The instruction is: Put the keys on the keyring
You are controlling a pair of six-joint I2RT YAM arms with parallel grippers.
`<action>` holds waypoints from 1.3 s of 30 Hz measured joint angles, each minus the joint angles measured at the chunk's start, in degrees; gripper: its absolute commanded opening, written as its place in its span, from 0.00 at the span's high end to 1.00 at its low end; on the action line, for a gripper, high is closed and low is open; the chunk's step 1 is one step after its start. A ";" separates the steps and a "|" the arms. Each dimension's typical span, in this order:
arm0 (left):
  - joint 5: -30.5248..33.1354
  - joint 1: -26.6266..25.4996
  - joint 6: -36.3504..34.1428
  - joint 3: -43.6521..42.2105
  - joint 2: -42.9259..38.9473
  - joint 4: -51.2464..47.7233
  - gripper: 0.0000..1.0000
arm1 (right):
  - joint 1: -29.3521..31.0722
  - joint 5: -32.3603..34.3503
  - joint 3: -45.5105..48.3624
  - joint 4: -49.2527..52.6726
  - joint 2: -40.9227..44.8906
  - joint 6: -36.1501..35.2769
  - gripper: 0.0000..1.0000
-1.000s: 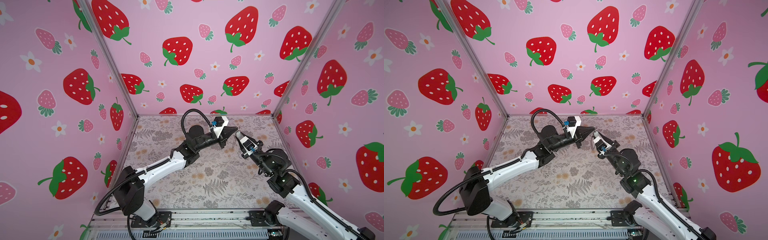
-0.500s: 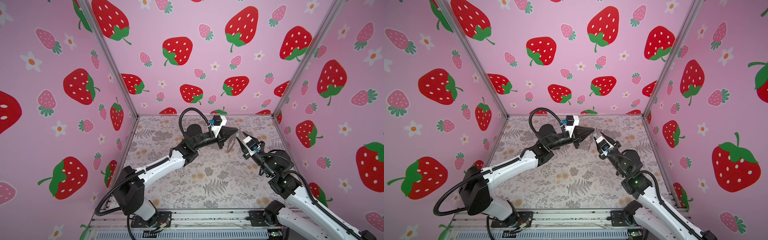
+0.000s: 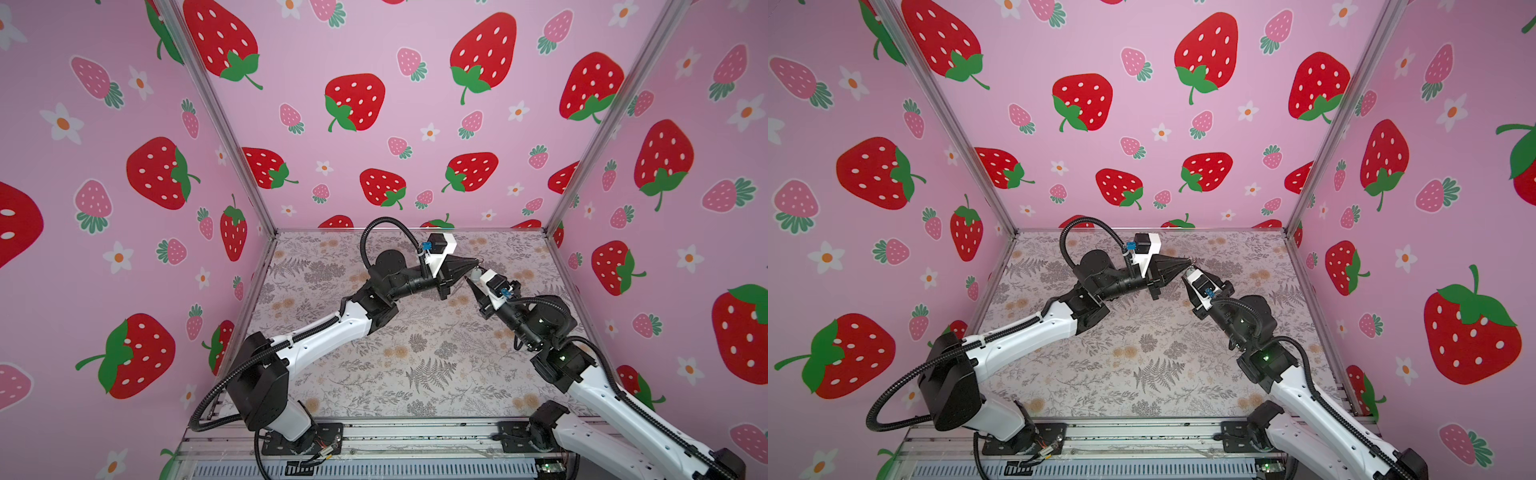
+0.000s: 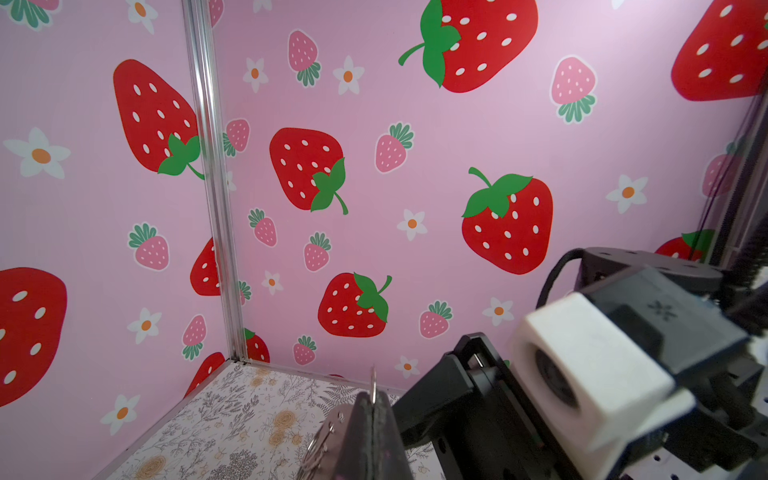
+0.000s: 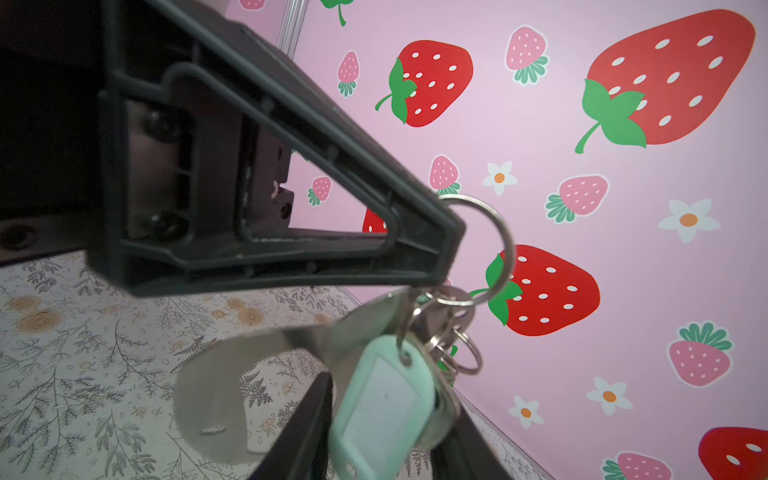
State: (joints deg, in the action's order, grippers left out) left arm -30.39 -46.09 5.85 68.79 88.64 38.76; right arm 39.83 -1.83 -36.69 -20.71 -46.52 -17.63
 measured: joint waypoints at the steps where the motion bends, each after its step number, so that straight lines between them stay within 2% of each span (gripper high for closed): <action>1: 0.24 -0.04 -0.04 0.02 -0.02 -0.04 1.00 | 0.00 0.02 0.00 -0.13 0.00 0.04 0.62; 16: 4.44 -0.04 -2.40 -0.90 -1.95 -2.27 1.00 | -0.22 -0.31 0.00 -1.14 0.74 -0.26 0.72; 25: 4.85 -0.04 -3.52 -1.70 -2.19 -3.39 1.00 | -0.24 -0.33 -0.02 0.66 0.74 -1.86 0.63; 39: 4.87 -0.04 -4.83 -1.77 -3.10 -4.63 1.00 | -0.24 0.46 0.00 3.74 1.16 -5.49 0.65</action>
State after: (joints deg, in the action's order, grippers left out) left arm -25.52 -46.13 1.02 67.02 85.54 34.13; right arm 39.59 -1.37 -36.69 -16.97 -45.36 -23.11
